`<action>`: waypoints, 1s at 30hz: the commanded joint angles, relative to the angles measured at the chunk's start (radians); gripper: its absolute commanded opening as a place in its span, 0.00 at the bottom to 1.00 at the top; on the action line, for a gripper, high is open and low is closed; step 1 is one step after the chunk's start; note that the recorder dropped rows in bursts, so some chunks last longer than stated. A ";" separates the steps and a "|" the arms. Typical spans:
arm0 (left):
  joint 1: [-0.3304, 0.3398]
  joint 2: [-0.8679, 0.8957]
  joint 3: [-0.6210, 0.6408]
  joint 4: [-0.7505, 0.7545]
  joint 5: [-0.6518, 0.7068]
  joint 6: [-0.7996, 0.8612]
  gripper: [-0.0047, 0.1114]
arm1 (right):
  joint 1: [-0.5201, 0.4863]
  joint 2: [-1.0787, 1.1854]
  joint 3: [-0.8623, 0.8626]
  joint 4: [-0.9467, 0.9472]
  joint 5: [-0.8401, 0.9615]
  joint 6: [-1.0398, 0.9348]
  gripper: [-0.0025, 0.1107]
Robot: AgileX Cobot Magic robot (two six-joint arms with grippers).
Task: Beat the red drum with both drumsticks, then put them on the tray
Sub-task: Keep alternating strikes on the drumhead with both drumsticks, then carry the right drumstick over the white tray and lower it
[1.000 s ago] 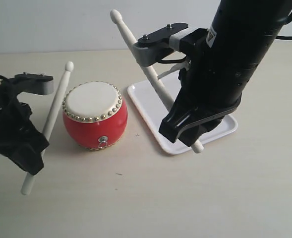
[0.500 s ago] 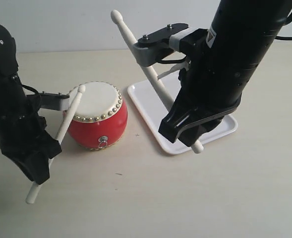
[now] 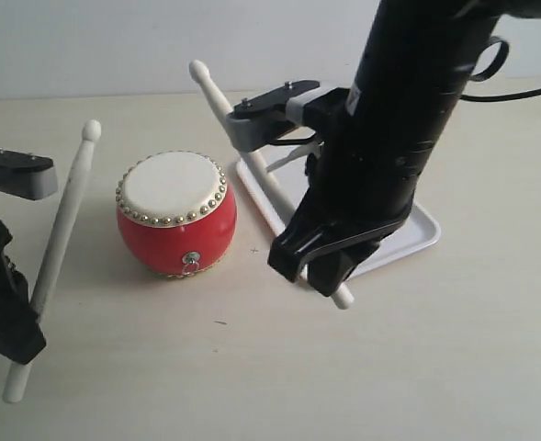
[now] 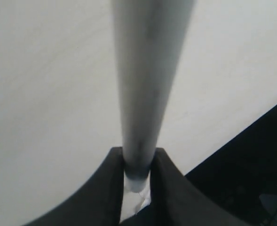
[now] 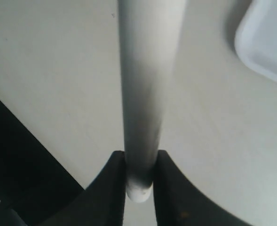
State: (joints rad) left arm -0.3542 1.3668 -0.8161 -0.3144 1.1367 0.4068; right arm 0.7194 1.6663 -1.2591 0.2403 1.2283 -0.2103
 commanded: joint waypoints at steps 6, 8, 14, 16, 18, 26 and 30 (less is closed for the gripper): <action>-0.006 -0.052 0.154 -0.026 -0.103 -0.005 0.04 | 0.002 0.258 -0.038 0.070 -0.007 -0.048 0.02; -0.006 -0.052 0.165 -0.035 -0.107 -0.005 0.04 | 0.002 0.292 -0.039 0.070 -0.007 -0.048 0.02; -0.006 -0.054 0.165 -0.048 -0.116 0.000 0.04 | 0.002 0.212 -0.126 0.067 -0.007 -0.028 0.02; -0.006 -0.054 0.165 -0.050 -0.125 0.000 0.04 | 0.002 0.232 -0.142 0.067 -0.007 -0.025 0.02; -0.006 -0.054 0.165 -0.050 -0.128 0.004 0.04 | 0.002 0.319 -0.122 0.048 -0.007 -0.002 0.02; -0.006 -0.054 0.165 -0.066 -0.152 0.010 0.04 | -0.050 0.070 -0.144 -0.120 -0.007 0.031 0.02; -0.006 -0.054 0.165 -0.086 -0.170 0.023 0.04 | -0.171 0.003 -0.144 -0.175 -0.007 0.038 0.02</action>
State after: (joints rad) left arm -0.3542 1.3201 -0.6551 -0.3735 0.9841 0.4149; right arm 0.6225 1.7013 -1.3995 0.1185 1.2188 -0.1830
